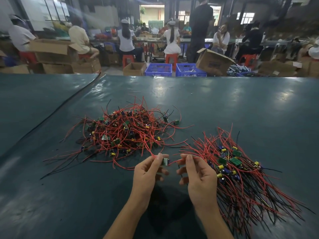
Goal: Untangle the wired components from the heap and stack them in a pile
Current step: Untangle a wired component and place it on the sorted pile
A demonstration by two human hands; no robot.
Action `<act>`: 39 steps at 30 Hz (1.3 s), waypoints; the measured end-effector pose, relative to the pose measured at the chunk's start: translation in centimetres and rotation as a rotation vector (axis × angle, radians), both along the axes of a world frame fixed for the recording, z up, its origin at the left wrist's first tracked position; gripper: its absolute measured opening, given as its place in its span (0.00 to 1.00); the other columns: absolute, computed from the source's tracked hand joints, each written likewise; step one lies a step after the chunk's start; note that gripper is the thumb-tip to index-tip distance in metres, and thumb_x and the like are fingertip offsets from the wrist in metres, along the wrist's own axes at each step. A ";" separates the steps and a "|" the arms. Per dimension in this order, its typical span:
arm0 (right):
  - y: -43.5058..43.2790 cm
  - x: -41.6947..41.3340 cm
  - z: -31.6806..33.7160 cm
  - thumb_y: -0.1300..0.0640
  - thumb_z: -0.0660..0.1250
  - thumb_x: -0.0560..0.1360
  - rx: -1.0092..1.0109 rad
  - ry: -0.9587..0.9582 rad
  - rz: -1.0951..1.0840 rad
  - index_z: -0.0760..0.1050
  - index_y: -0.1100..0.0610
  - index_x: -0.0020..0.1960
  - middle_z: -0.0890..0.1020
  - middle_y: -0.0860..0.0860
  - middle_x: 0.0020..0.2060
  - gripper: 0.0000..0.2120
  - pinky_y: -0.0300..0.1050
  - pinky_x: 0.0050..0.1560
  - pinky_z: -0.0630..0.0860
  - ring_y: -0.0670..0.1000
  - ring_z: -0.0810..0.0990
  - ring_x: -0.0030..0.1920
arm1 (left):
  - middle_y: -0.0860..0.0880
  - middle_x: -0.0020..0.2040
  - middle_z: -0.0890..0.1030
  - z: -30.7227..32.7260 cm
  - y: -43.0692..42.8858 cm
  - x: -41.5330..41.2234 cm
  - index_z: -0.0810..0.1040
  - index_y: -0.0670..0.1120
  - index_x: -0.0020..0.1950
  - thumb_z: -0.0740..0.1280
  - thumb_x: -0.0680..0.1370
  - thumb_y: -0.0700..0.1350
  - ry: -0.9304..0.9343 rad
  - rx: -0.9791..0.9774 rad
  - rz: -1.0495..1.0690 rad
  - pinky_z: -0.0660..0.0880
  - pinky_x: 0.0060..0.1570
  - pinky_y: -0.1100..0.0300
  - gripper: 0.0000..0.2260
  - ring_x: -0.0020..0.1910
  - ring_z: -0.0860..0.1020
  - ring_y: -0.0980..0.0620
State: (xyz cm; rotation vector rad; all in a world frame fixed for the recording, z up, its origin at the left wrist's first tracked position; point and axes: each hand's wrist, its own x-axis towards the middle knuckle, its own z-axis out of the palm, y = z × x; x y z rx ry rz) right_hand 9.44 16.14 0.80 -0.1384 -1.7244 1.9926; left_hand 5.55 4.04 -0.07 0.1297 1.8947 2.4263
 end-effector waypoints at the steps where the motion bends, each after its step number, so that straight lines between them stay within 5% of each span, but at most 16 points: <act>1: 0.0 -0.1 0.0 0.48 0.64 0.73 -0.011 -0.045 -0.031 0.83 0.52 0.43 0.85 0.50 0.36 0.12 0.37 0.25 0.75 0.45 0.81 0.31 | 0.49 0.38 0.83 0.0 0.0 0.1 0.86 0.49 0.45 0.67 0.70 0.55 0.017 0.042 0.002 0.73 0.30 0.65 0.13 0.32 0.79 0.55; 6: 0.6 -0.4 -0.3 0.45 0.67 0.74 -0.008 -0.203 -0.135 0.84 0.50 0.34 0.82 0.54 0.28 0.15 0.39 0.26 0.71 0.45 0.75 0.25 | 0.47 0.41 0.85 0.2 0.3 0.6 0.86 0.48 0.46 0.68 0.73 0.48 0.188 0.008 -0.006 0.77 0.33 0.63 0.08 0.37 0.82 0.53; 13: -0.1 0.0 0.3 0.41 0.68 0.68 -0.036 -0.243 0.058 0.85 0.51 0.37 0.81 0.57 0.29 0.15 0.41 0.23 0.70 0.45 0.74 0.26 | 0.49 0.48 0.85 0.2 -0.2 0.6 0.84 0.45 0.50 0.69 0.73 0.47 0.365 -0.091 -0.130 0.77 0.42 0.66 0.09 0.46 0.83 0.54; 17: 0.0 0.0 0.4 0.53 0.72 0.72 -0.065 -0.198 0.080 0.85 0.49 0.39 0.84 0.51 0.33 0.05 0.39 0.26 0.73 0.46 0.79 0.32 | 0.46 0.49 0.86 0.2 -0.6 0.4 0.86 0.48 0.51 0.72 0.72 0.43 0.275 -0.022 -0.191 0.77 0.44 0.66 0.08 0.48 0.83 0.53; 21: -0.3 0.1 0.3 0.62 0.68 0.76 0.147 0.019 0.009 0.85 0.54 0.46 0.82 0.56 0.41 0.08 0.36 0.40 0.77 0.51 0.81 0.40 | 0.45 0.49 0.85 0.0 0.2 0.4 0.85 0.49 0.51 0.76 0.68 0.46 0.110 0.133 -0.150 0.77 0.40 0.66 0.12 0.45 0.83 0.54; 27: -0.3 0.2 0.3 0.55 0.66 0.75 0.226 0.065 0.026 0.84 0.54 0.47 0.78 0.55 0.37 0.09 0.36 0.39 0.74 0.47 0.77 0.37 | 0.44 0.37 0.79 -0.3 1.2 0.7 0.83 0.42 0.48 0.73 0.68 0.52 -0.099 0.247 -0.144 0.74 0.29 0.62 0.16 0.29 0.75 0.53; 32: -0.4 0.0 0.3 0.48 0.68 0.71 0.024 -0.042 0.006 0.84 0.52 0.39 0.84 0.49 0.34 0.10 0.38 0.36 0.79 0.46 0.82 0.35 | 0.47 0.33 0.77 -0.1 1.1 0.9 0.83 0.45 0.39 0.77 0.67 0.50 -0.082 0.207 -0.141 0.74 0.31 0.63 0.10 0.29 0.74 0.54; 36: -0.1 -0.2 0.4 0.43 0.72 0.64 -0.200 -0.226 -0.066 0.84 0.50 0.37 0.82 0.51 0.30 0.11 0.47 0.35 0.78 0.49 0.78 0.32 | 0.46 0.37 0.80 0.2 1.0 1.2 0.80 0.41 0.45 0.77 0.68 0.42 -0.028 0.181 -0.115 0.76 0.34 0.62 0.10 0.31 0.77 0.52; 39: 0.0 -0.1 0.5 0.43 0.72 0.65 -0.180 -0.296 -0.045 0.84 0.53 0.35 0.81 0.51 0.29 0.13 0.45 0.35 0.76 0.48 0.77 0.32 | 0.44 0.37 0.80 0.3 1.2 1.4 0.79 0.40 0.45 0.76 0.69 0.41 0.002 0.133 -0.114 0.76 0.34 0.62 0.10 0.32 0.78 0.50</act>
